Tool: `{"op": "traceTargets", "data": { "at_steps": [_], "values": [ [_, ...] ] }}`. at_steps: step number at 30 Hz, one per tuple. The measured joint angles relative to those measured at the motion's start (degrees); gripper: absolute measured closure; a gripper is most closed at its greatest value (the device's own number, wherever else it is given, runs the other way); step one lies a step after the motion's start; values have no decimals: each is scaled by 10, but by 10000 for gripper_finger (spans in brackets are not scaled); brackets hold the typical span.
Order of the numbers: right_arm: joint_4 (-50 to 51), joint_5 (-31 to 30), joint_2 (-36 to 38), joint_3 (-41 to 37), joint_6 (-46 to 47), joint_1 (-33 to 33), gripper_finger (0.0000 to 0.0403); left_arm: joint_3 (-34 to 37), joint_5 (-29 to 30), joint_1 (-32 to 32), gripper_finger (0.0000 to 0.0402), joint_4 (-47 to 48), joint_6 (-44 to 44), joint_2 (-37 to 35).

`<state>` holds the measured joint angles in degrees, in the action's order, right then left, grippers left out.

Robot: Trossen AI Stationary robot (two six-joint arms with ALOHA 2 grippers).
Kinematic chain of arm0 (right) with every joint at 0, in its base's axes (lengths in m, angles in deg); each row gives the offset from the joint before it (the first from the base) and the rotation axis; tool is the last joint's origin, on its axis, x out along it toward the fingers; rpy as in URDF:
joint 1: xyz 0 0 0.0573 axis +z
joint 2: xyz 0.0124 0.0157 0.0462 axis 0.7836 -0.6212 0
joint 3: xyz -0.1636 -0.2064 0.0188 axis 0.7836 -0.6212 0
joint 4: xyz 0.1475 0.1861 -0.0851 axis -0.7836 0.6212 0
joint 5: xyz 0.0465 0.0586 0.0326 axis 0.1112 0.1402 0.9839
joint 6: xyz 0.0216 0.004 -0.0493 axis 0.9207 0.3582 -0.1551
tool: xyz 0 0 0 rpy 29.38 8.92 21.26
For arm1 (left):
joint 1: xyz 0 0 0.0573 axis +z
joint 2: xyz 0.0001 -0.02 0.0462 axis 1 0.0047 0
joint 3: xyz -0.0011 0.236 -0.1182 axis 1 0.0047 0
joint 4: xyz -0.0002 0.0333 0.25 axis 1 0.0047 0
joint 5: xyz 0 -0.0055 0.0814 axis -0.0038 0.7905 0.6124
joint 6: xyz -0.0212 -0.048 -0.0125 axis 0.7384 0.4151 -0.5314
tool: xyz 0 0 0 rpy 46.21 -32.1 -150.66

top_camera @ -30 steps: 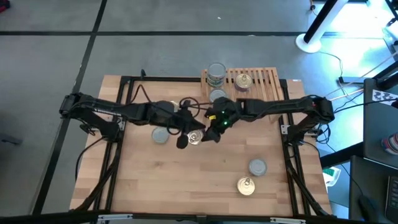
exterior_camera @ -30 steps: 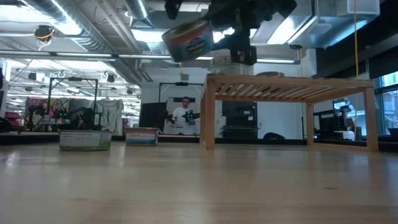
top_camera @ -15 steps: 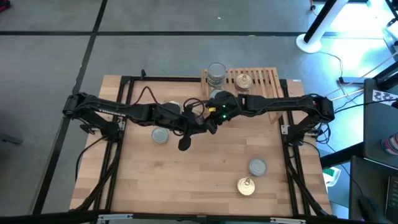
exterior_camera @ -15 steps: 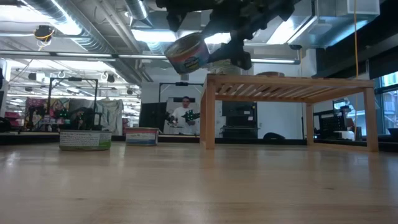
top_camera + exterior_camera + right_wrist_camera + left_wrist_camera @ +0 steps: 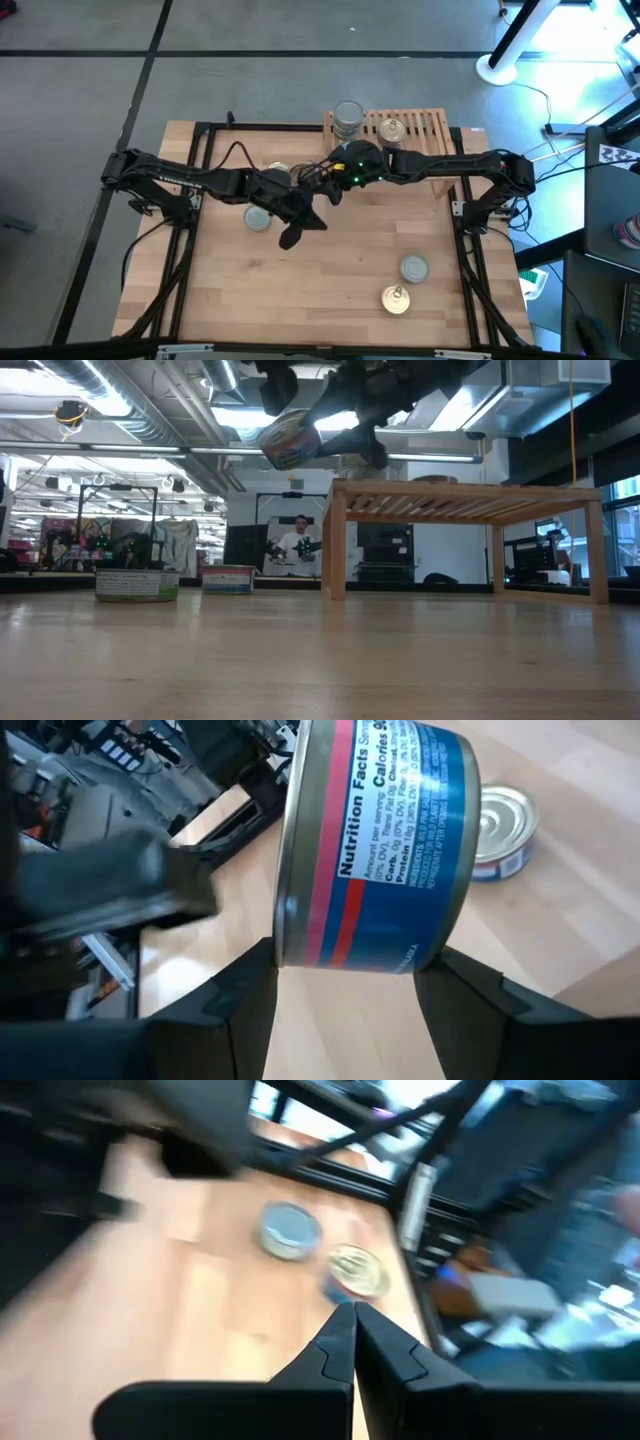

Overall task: Stack canned seafood by type on shelf
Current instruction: Stack the blue pink tuna can on top of the blue pink tuna can on the shelf

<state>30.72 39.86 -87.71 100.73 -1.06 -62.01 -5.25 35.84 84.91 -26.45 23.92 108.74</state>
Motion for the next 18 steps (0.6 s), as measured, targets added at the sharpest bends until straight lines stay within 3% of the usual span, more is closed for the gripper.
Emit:
{"op": "traceTargets", "data": {
  "at_steps": [7, 18],
  "values": [
    [-25, 3, -21, 3, -19, 15, 194, 2, -148, -1, 402, 0, -1, 0],
    [-146, 8, -66, 4, -32, 16, 194, 4, -184, -2, 402, -3, -21, 28]
  ]
}}
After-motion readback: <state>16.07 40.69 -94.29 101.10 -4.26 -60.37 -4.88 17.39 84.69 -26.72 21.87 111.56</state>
